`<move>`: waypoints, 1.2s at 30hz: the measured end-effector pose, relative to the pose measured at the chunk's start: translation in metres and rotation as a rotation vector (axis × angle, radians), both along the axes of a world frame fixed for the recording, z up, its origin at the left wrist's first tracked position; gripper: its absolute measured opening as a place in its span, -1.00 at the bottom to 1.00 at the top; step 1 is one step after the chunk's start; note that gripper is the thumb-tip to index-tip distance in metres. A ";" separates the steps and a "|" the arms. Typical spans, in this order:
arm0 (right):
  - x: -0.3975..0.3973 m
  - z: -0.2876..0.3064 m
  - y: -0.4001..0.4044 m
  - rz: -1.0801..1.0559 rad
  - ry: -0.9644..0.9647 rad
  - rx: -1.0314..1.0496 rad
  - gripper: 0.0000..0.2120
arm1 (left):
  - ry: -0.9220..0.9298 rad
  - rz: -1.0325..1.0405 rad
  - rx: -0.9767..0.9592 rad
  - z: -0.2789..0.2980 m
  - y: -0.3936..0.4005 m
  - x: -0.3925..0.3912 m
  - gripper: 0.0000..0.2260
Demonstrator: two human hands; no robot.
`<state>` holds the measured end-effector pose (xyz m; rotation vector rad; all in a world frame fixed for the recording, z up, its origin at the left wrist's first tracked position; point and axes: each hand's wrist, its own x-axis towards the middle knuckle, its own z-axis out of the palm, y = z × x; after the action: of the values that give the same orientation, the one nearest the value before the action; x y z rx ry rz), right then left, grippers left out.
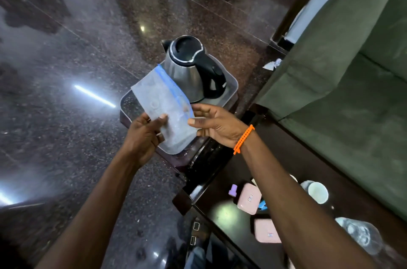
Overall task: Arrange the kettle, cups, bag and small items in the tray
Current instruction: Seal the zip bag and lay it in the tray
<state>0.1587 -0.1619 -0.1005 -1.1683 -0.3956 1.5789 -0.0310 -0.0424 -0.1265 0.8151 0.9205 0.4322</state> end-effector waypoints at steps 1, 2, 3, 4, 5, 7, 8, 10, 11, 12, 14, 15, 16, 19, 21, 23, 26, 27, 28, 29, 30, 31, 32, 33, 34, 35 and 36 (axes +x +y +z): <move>-0.002 -0.001 0.009 0.056 -0.004 -0.011 -0.60 | 0.000 -0.008 0.012 0.000 0.007 -0.002 -0.79; -0.003 -0.002 0.017 0.117 -0.025 -0.022 -0.57 | -0.003 -0.010 0.022 -0.001 0.014 -0.003 -0.78; -0.004 -0.002 0.025 0.186 -0.069 -0.033 -0.56 | -0.007 -0.007 0.031 -0.002 0.020 -0.004 -0.77; -0.005 -0.003 0.031 0.261 -0.130 -0.040 -0.58 | -0.007 -0.004 0.045 -0.003 0.026 -0.005 -0.75; -0.004 -0.003 0.037 0.326 -0.197 -0.040 -0.61 | 0.009 -0.001 0.063 -0.003 0.032 -0.004 -0.74; -0.007 -0.003 0.048 0.400 -0.278 -0.014 -0.65 | 0.071 0.000 0.098 -0.004 0.043 -0.007 -0.72; -0.009 -0.003 0.053 0.406 -0.284 0.009 -0.63 | 0.099 -0.008 0.109 -0.005 0.048 -0.008 -0.72; -0.011 -0.002 0.063 0.420 -0.316 0.038 -0.62 | 0.132 -0.037 0.117 -0.007 0.054 -0.011 -0.73; -0.012 -0.002 0.067 0.441 -0.360 0.039 -0.66 | 0.143 -0.043 0.121 -0.008 0.056 -0.012 -0.74; -0.014 -0.002 0.071 0.473 -0.412 0.037 -0.71 | 0.156 -0.040 0.128 -0.009 0.057 -0.012 -0.75; -0.016 -0.002 0.077 0.547 -0.485 0.019 -0.88 | 0.180 -0.023 0.135 -0.010 0.059 -0.011 -0.75; -0.017 -0.002 0.080 0.581 -0.502 0.005 -0.91 | 0.184 -0.020 0.136 -0.011 0.059 -0.011 -0.74; -0.017 -0.005 0.082 0.610 -0.519 -0.006 -0.83 | 0.185 -0.021 0.141 -0.013 0.060 -0.011 -0.74; -0.018 -0.008 0.089 0.637 -0.586 -0.063 -0.64 | 0.199 -0.004 0.182 -0.015 0.060 -0.008 -0.77; -0.016 -0.011 0.090 0.463 -0.634 -0.095 -0.58 | 0.222 0.085 0.226 -0.016 0.062 -0.007 -0.83; -0.007 -0.015 0.088 0.172 -0.674 -0.131 -0.52 | 0.271 0.201 0.257 -0.021 0.068 -0.012 -0.87; 0.004 -0.016 0.081 0.010 -0.527 -0.141 -0.65 | 0.283 0.208 0.276 -0.027 0.068 -0.022 -0.87; 0.001 -0.015 0.082 0.063 -0.490 -0.133 -0.75 | 0.277 0.176 0.273 -0.026 0.065 -0.021 -0.88; -0.005 -0.016 0.083 0.121 -0.488 -0.134 -0.82 | 0.265 0.152 0.263 -0.026 0.060 -0.020 -0.89; -0.010 -0.019 0.085 0.167 -0.511 -0.145 -0.80 | 0.252 0.144 0.244 -0.025 0.054 -0.017 -0.84; -0.016 -0.020 0.088 0.186 -0.523 -0.159 -0.77 | 0.228 0.142 0.215 -0.024 0.049 -0.013 -0.78; -0.022 -0.022 0.090 0.183 -0.503 -0.163 -0.79 | 0.200 0.142 0.182 -0.023 0.044 -0.010 -0.74; -0.026 -0.024 0.091 0.160 -0.442 -0.158 -0.84 | 0.172 0.144 0.146 -0.023 0.040 -0.008 -0.73; -0.030 -0.026 0.092 0.126 -0.358 -0.158 -0.90 | 0.143 0.153 0.111 -0.024 0.037 -0.006 -0.72; -0.032 -0.028 0.091 0.078 -0.261 -0.174 -0.95 | 0.117 0.169 0.079 -0.024 0.036 -0.006 -0.73; -0.033 -0.030 0.091 0.024 -0.173 -0.198 -0.95 | 0.091 0.193 0.051 -0.024 0.034 -0.005 -0.71; -0.035 -0.032 0.090 -0.031 -0.111 -0.221 -0.91 | 0.061 0.221 0.023 -0.022 0.032 -0.004 -0.68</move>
<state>0.1242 -0.0716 -0.1330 -1.4288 -0.2782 1.5640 -0.0352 -0.0105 -0.1486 0.7535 1.0686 0.6140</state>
